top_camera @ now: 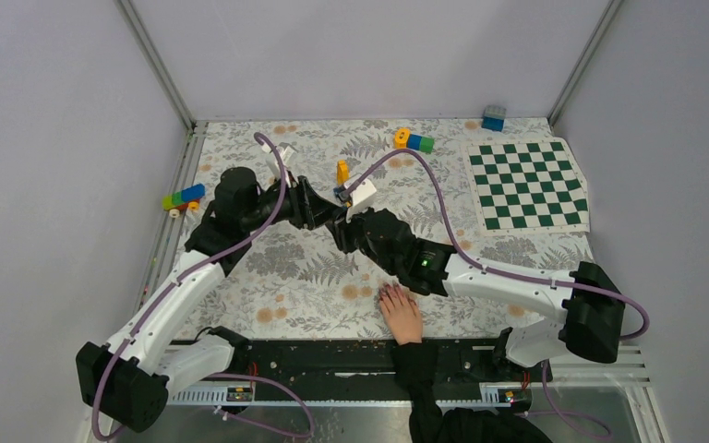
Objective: Paint the nails
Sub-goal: Unscrew the nail polish bottle.
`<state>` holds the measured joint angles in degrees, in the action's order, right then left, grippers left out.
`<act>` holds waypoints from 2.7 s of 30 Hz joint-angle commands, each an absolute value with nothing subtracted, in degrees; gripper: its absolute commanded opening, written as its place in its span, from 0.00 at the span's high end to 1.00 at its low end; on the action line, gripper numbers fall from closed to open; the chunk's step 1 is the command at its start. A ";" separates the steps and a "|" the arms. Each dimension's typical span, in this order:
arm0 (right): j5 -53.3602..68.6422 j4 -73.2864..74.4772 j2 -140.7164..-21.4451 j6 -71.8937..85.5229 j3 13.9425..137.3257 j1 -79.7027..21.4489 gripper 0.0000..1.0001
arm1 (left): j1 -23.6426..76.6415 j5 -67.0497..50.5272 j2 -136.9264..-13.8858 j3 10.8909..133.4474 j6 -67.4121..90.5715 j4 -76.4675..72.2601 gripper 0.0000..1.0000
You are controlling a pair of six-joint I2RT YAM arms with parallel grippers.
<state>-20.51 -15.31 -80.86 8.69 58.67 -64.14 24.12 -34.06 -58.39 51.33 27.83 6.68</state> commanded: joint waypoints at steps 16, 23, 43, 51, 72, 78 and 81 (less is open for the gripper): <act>-33.07 -15.64 -71.70 2.58 56.33 -61.49 1.00 | 20.21 -30.67 -48.00 50.77 25.45 7.76 0.01; -2.88 -11.63 -66.20 10.72 54.62 -49.93 1.00 | 20.19 -44.44 -46.69 51.03 23.60 2.41 0.01; 50.51 -23.61 -68.85 25.17 59.08 -45.09 0.98 | 20.36 -61.65 -46.40 47.20 35.98 -17.24 0.03; 51.13 -24.60 -69.21 26.47 58.23 -45.09 0.98 | 23.05 -64.12 -46.21 46.42 38.23 -21.45 0.21; 50.77 -24.41 -72.18 25.82 58.86 -46.13 0.99 | 24.15 -61.65 -48.65 45.95 40.14 -22.24 0.61; 50.16 -20.86 -71.98 23.17 59.55 -46.47 0.99 | 24.17 -61.53 -49.37 45.97 40.52 -22.24 0.70; 49.33 -18.43 -72.00 21.09 60.23 -46.90 0.99 | 24.19 -61.03 -49.48 45.88 40.32 -22.04 0.72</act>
